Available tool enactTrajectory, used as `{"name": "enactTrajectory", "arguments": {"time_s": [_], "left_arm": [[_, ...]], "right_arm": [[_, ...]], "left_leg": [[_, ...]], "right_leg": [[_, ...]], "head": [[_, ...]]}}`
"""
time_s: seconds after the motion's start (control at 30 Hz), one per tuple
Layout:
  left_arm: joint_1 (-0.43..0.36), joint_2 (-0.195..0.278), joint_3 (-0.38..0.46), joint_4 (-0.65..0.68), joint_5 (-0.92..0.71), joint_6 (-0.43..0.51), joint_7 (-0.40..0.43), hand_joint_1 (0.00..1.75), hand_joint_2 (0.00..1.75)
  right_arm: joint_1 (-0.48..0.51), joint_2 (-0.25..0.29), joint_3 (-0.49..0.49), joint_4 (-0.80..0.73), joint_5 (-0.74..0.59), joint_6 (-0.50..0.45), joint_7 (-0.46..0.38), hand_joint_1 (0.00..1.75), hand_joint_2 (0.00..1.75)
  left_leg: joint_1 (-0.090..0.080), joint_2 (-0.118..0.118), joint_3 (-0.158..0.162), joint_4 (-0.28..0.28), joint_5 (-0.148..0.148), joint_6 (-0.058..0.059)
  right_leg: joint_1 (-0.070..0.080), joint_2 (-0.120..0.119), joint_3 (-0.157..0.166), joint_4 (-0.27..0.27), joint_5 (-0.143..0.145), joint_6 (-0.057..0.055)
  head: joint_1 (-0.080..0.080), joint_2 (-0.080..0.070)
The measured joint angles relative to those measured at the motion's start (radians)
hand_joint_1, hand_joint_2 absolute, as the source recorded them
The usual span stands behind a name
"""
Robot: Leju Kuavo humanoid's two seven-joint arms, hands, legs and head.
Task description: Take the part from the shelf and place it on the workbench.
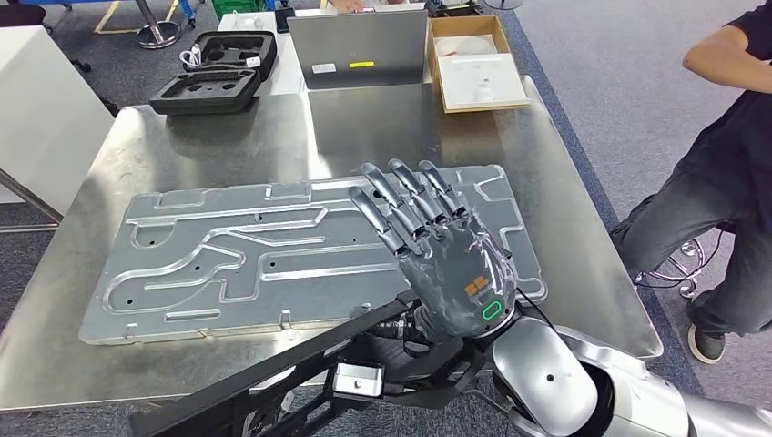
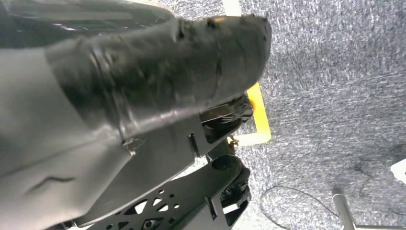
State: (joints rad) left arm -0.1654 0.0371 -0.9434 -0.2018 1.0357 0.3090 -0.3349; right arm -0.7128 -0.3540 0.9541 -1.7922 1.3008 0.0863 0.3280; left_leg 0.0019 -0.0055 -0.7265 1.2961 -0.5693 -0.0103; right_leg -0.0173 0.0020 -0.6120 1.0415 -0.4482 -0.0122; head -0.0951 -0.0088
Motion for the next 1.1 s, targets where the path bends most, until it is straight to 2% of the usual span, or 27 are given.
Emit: {"name": "enactTrajectory", "arguments": {"time_s": [0.03, 0.1, 0.13, 0.17, 0.27, 0.3, 0.37, 0.43, 0.47, 0.5, 0.53, 0.6, 0.63, 0.67, 0.77, 0.83, 0.87, 0.93, 0.97, 1.0, 1.03, 1.1], "left_arm": [[0.001, 0.0, 0.0, 0.0, -0.001, 0.0, 0.0, 0.0, 0.0], [0.0, 0.003, 0.0, 0.0, -0.002, 0.0, 0.0, 0.0, 0.0], [-0.001, 0.004, 0.0, 0.0, -0.002, 0.0, 0.0, 0.0, 0.0], [-0.001, 0.005, 0.0, 0.0, -0.003, 0.0, 0.0, 0.0, 0.0], [0.001, 0.008, 0.0, 0.0, -0.003, 0.001, 0.001, 0.0, 0.0], [0.001, 0.009, 0.0, 0.0, -0.004, 0.001, 0.001, 0.0, 0.0], [0.0, 0.013, 0.0, 0.0, -0.005, 0.002, 0.0, 0.0, 0.0], [0.002, 0.016, 0.0, 0.0, -0.005, 0.002, 0.0, 0.0, 0.0], [0.004, 0.016, 0.0, 0.0, -0.005, 0.002, 0.0, 0.0, 0.0], [0.006, 0.017, 0.0, 0.0, -0.005, 0.002, -0.001, 0.0, 0.0], [0.008, 0.017, 0.0, 0.0, -0.005, 0.001, -0.001, 0.0, 0.0], [0.011, 0.018, 0.0, 0.0, -0.005, 0.001, -0.003, 0.0, 0.0], [0.011, 0.02, 0.0, 0.0, -0.005, 0.001, -0.005, 0.0, 0.0], [0.012, 0.021, 0.0, 0.0, -0.005, 0.0, -0.006, 0.0, 0.0], [0.017, 0.027, 0.0, 0.0, -0.004, -0.001, -0.011, 0.0, 0.0], [0.02, 0.031, 0.0, 0.0, -0.003, -0.001, -0.013, 0.0, 0.0], [0.021, 0.033, 0.0, 0.0, -0.003, -0.002, -0.014, 0.0, 0.0], [0.024, 0.033, 0.0, 0.0, -0.001, -0.004, -0.014, 0.0, 0.0], [0.027, 0.033, 0.0, 0.0, 0.0, -0.005, -0.015, 0.0, 0.0], [0.031, 0.034, 0.0, 0.0, 0.0, -0.006, -0.015, 0.0, 0.0], [0.035, 0.035, 0.0, 0.0, 0.0, -0.006, -0.015, 0.0, 0.0], [0.037, 0.039, 0.0, 0.0, 0.0, -0.007, -0.016, 0.0, 0.0]], "right_arm": [[0.0, 0.001, 0.0, 0.001, 0.0, -0.001, 0.0, 0.0, 0.0], [0.0, 0.004, 0.0, 0.002, 0.001, -0.004, 0.0, 0.0, 0.0], [0.0, 0.006, 0.0, 0.002, 0.001, -0.006, 0.0, 0.0, 0.0], [0.001, 0.008, 0.0, 0.002, 0.001, -0.009, 0.0, 0.0, 0.0], [0.002, 0.008, 0.0, 0.002, 0.003, -0.015, 0.002, 0.0, 0.0], [0.003, 0.008, -0.001, 0.002, 0.001, -0.021, 0.008, 0.0, 0.0], [0.007, 0.007, -0.007, 0.002, -0.019, -0.049, 0.032, 0.0, 0.0], [0.017, 0.001, -0.026, 0.002, -0.068, -0.094, 0.069, 0.0, 0.0], [0.022, -0.006, -0.042, 0.001, -0.098, -0.116, 0.088, 0.0, 0.0], [0.025, -0.017, -0.062, 0.001, -0.13, -0.136, 0.108, 0.0, 0.0], [0.027, -0.031, -0.083, 0.001, -0.162, -0.151, 0.127, 0.0, 0.0], [0.026, -0.068, -0.133, 0.001, -0.225, -0.167, 0.156, 0.0, 0.0], [0.025, -0.09, -0.161, 0.001, -0.253, -0.171, 0.163, 0.0, 0.0], [0.025, -0.111, -0.192, 0.0, -0.277, -0.173, 0.165, 0.0, 0.0], [0.025, -0.175, -0.272, 0.002, -0.316, -0.167, 0.172, 0.0, 0.0], [0.028, -0.22, -0.305, 0.006, -0.342, -0.133, 0.18, 0.0, 0.0], [0.033, -0.244, -0.324, 0.009, -0.36, -0.111, 0.183, 0.0, 0.0], [0.052, -0.3, -0.37, 0.02, -0.401, -0.077, 0.186, 0.0, 0.0], [0.064, -0.328, -0.395, 0.027, -0.419, -0.071, 0.186, 0.0, 0.0], [0.075, -0.356, -0.416, 0.034, -0.432, -0.069, 0.186, 0.0, 0.0], [0.083, -0.379, -0.433, 0.04, -0.438, -0.068, 0.186, 0.0, 0.0], [0.095, -0.417, -0.461, 0.047, -0.444, -0.056, 0.186, 0.0, 0.0]], "left_leg": [[0.001, 0.0, 0.019, -0.041, 0.029, 0.001], [-0.001, -0.001, 0.089, -0.181, 0.09, 0.006], [-0.003, -0.001, 0.115, -0.235, 0.107, 0.009], [-0.006, -0.002, 0.13, -0.266, 0.112, 0.013], [-0.01, -0.002, 0.134, -0.282, 0.117, 0.029], [-0.009, -0.001, 0.137, -0.289, 0.121, 0.037], [-0.006, 0.002, 0.141, -0.299, 0.128, 0.05], [-0.009, 0.003, 0.141, -0.299, 0.128, 0.056], [-0.01, 0.003, 0.141, -0.298, 0.127, 0.057], [-0.01, 0.003, 0.14, -0.296, 0.126, 0.058], [-0.01, 0.003, 0.14, -0.294, 0.125, 0.058], [-0.01, 0.002, 0.138, -0.284, 0.118, 0.054], [-0.011, 0.001, 0.135, -0.275, 0.114, 0.051], [-0.013, 0.0, 0.13, -0.267, 0.111, 0.046], [-0.015, 0.0, 0.12, -0.261, 0.108, 0.035], [-0.013, 0.001, 0.107, -0.228, 0.083, 0.026], [-0.011, 0.001, 0.088, -0.185, 0.056, 0.022], [-0.006, 0.002, 0.03, -0.057, -0.003, 0.015], [-0.004, 0.002, 0.005, -0.006, -0.017, 0.013], [-0.003, 0.002, -0.007, 0.016, -0.015, 0.013], [-0.003, 0.002, 0.001, -0.002, 0.007, 0.015], [-0.003, 0.001, 0.058, -0.126, 0.076, 0.022]], "right_leg": [[0.0, 0.001, 0.001, 0.0, 0.0, 0.0], [0.0, 0.003, 0.003, 0.0, -0.001, 0.002], [0.0, 0.004, 0.002, 0.0, -0.001, 0.006], [0.001, 0.005, 0.001, 0.0, 0.0, 0.01], [-0.002, 0.005, -0.001, -0.004, 0.002, 0.026], [-0.002, 0.005, -0.006, 0.006, -0.007, 0.03], [-0.002, 0.003, -0.04, 0.083, -0.055, 0.033], [-0.001, 0.003, -0.098, 0.211, -0.113, 0.035], [-0.001, 0.003, -0.118, 0.254, -0.124, 0.036], [-0.001, 0.003, -0.123, 0.265, -0.117, 0.037], [-0.002, 0.002, -0.109, 0.236, -0.093, 0.038], [-0.002, 0.0, -0.049, 0.113, -0.033, 0.037], [-0.002, -0.001, -0.022, 0.059, -0.017, 0.036], [0.0, -0.001, -0.008, 0.028, -0.011, 0.035], [0.001, 0.001, -0.004, 0.011, -0.01, 0.023], [-0.002, 0.002, 0.0, 0.003, -0.005, 0.013], [-0.004, 0.002, 0.002, 0.001, -0.004, 0.01], [-0.003, -0.001, 0.002, 0.0, -0.004, 0.008], [-0.002, -0.002, 0.002, 0.0, -0.005, 0.007], [-0.001, -0.003, 0.002, 0.001, -0.005, 0.007], [-0.001, -0.002, 0.003, 0.001, -0.006, 0.007], [-0.002, 0.003, 0.006, 0.0, -0.007, 0.009]], "head": [[0.0, 0.0], [0.0, 0.0], [0.0, 0.0], [0.001, 0.0], [0.001, 0.0], [0.002, 0.0], [0.004, 0.0], [0.006, 0.0], [0.006, 0.0], [0.006, 0.0], [0.006, 0.0], [0.006, 0.0], [0.006, 0.0], [0.006, 0.0], [0.006, 0.0], [0.003, 0.0], [0.002, 0.0], [0.0, 0.0], [0.0, 0.0], [0.0, 0.0], [0.0, 0.0], [0.0, 0.0]]}}
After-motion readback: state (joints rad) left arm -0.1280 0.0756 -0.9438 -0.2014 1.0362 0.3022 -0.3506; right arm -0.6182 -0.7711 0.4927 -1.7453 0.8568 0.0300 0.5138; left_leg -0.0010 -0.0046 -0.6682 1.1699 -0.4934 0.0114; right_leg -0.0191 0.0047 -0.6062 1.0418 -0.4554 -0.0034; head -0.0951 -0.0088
